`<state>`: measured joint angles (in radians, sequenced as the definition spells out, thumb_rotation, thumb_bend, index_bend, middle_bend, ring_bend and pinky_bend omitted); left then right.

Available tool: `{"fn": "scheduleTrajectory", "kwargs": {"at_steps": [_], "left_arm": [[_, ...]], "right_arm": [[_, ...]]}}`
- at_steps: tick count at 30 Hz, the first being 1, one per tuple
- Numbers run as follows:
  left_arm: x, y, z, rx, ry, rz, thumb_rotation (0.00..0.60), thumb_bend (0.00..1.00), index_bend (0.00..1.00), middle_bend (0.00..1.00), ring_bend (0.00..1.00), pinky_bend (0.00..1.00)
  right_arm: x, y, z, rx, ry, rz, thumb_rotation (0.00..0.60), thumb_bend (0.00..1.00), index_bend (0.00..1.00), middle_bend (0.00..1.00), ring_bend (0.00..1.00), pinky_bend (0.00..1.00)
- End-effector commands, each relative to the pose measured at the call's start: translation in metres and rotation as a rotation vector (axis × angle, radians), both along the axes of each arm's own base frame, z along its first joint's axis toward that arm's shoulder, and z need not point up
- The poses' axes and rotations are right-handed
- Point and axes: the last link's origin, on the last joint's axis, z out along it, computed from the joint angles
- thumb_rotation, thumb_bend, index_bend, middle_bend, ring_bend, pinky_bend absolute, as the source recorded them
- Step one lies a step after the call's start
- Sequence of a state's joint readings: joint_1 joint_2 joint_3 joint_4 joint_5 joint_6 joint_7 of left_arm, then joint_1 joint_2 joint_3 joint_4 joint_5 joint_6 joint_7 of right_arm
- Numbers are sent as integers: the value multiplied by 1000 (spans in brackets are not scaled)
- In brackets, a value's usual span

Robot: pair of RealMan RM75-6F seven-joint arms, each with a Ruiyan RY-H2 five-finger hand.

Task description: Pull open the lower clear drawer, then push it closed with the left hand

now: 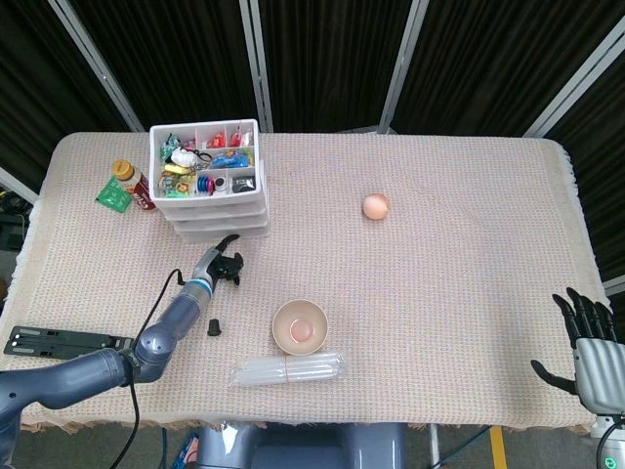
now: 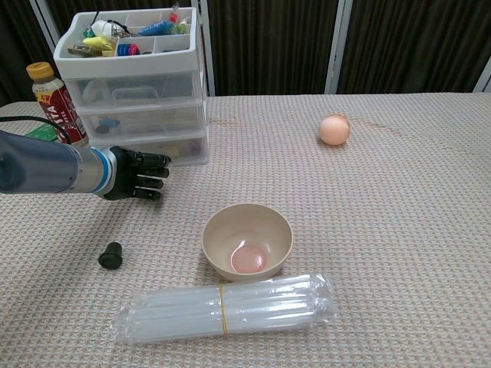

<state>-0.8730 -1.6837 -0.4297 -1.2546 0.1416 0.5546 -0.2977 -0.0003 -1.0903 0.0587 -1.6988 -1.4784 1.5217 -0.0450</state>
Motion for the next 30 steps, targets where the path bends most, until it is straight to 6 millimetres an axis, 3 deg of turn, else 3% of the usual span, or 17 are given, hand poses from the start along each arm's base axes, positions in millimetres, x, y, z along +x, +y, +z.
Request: {"fn": "scheduleTrajectory", "kwargs": {"at_steps": [1, 13, 23, 30], "left_arm": [[0, -1, -2, -4, 0, -5, 600, 761, 202, 970, 896, 687], [-3, -19, 0, -27, 5, -32, 600, 761, 227, 970, 896, 687], [-16, -49, 18, -22, 23, -59, 600, 762, 224, 969, 896, 687], [-25, -70, 39, 28, 160, -196, 600, 762, 215, 968, 895, 687]], "right_arm": [[0, 0, 0, 0, 1, 1, 600, 75, 91, 0, 0, 0], [1, 0, 0, -2, 2, 2, 600, 75, 92, 0, 0, 0], [3, 0, 0, -5, 10, 16, 600, 75, 91, 0, 0, 0], [3, 0, 0, -8, 13, 18, 600, 76, 92, 0, 0, 0]]}}
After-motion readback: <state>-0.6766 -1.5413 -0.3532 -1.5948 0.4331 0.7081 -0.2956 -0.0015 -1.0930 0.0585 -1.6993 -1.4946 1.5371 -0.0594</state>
